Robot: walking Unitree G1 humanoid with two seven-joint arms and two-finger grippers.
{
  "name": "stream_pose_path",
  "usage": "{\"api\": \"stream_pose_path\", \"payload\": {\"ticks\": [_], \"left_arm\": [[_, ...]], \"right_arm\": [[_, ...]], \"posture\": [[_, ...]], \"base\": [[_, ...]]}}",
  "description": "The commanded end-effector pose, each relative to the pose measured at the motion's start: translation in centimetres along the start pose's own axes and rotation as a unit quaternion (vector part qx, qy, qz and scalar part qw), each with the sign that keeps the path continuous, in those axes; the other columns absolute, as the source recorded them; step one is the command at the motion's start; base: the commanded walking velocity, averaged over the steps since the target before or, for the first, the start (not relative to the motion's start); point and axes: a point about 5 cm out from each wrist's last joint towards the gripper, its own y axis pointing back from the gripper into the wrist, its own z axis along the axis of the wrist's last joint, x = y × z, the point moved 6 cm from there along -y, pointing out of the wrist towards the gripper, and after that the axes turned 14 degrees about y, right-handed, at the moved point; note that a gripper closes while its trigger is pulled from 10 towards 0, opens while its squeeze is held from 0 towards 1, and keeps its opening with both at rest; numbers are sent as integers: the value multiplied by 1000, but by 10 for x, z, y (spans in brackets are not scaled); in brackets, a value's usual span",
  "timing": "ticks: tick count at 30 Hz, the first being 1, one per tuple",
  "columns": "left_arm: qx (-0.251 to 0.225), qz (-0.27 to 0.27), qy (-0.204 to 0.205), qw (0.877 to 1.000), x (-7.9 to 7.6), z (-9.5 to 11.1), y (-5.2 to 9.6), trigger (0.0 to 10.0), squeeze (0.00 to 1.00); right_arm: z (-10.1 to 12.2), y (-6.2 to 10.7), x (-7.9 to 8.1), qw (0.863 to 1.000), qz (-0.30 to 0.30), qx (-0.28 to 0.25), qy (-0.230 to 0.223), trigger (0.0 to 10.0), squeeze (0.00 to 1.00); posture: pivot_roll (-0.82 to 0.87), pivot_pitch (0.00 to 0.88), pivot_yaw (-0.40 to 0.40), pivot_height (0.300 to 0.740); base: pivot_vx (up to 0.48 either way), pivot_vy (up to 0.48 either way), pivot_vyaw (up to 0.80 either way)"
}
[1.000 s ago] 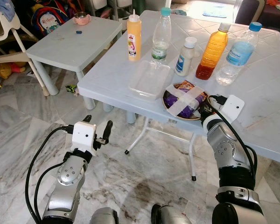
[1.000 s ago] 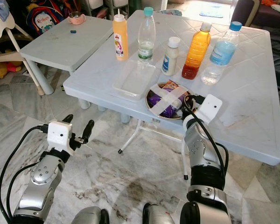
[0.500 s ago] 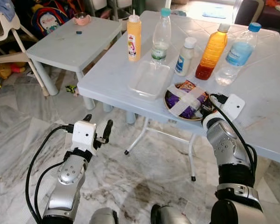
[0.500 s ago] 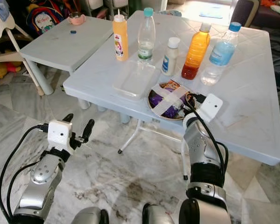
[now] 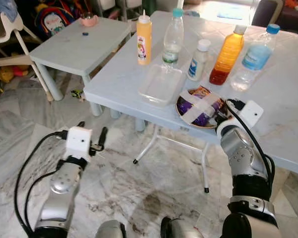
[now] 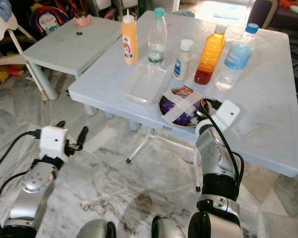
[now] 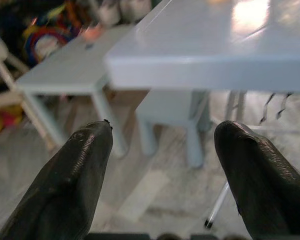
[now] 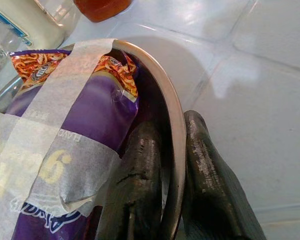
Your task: Restocking fridge
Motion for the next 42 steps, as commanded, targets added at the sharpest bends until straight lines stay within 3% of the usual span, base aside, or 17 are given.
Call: {"api": "stream_pose_path", "payload": {"ticks": [1,6,7,8,9,12,17,20,22,27,28,29,33,34,35,36,42], "left_arm": [[20,21,24,999,14,-5,7,10000,0],[38,46,36,998,30,-12,26,10000,0],[41,48,38,997,30,-14,30,10000,0],[43,49,39,997,29,-15,32,10000,0],[45,52,42,997,27,-17,35,10000,0],[48,64,58,995,22,-21,37,10000,0],[45,58,66,995,8,-21,33,10000,0],[43,52,66,996,4,-19,31,10000,0],[30,41,71,996,-5,-11,18,10000,0],[26,41,73,996,-7,-8,13,10000,0],[26,40,74,996,-9,-8,13,10000,0],[27,38,75,996,-11,-9,13,10000,0],[28,34,77,996,-16,-10,13,10000,0],[29,34,78,996,-17,-10,13,10000,0],[29,34,78,996,-17,-10,13,10000,0],[29,33,79,996,-19,-10,13,10000,0],[33,31,80,996,-22,-12,11,10000,0]], "right_arm": [[-27,5,-12,998,-29,43,30,0,0],[-38,17,-19,997,-36,51,41,0,0],[-43,20,-21,996,-39,56,49,1961,0],[-47,22,-23,996,-40,60,54,1961,0],[-52,24,-24,996,-34,64,54,10000,0],[-64,28,-28,995,-28,71,62,10000,0],[-73,30,-21,995,-10,83,60,10000,0],[-73,30,-18,995,-6,83,62,10000,0],[-64,24,-3,994,13,62,86,10000,0],[-65,22,3,993,18,65,95,10000,0],[-67,22,5,994,25,70,86,863,0],[-69,24,10,994,39,73,71,0,0],[-73,27,15,993,50,77,69,0,0],[-74,28,16,993,50,81,74,4392,0],[-74,28,16,993,50,81,74,4392,0],[-76,29,17,992,53,84,77,10000,0],[-80,30,21,990,72,87,86,10000,0]], "posture": [[82,100,27,740],[86,100,25,740],[87,96,25,740],[93,91,23,740],[99,85,25,740],[104,63,32,740],[101,42,36,740],[101,36,33,740],[94,21,31,740],[91,16,32,740],[91,16,32,740],[89,27,32,740],[88,25,30,740],[88,27,29,740],[88,27,29,740],[88,29,29,740],[86,31,26,740]], "base": [[0,0,0],[0,0,0],[0,0,0],[0,0,0],[0,0,0],[0,0,0],[0,0,0],[0,0,0],[0,0,0],[0,0,0],[0,0,0],[0,0,0],[0,0,0],[0,0,0],[0,0,0],[-240,0,0],[-264,0,0]]}}
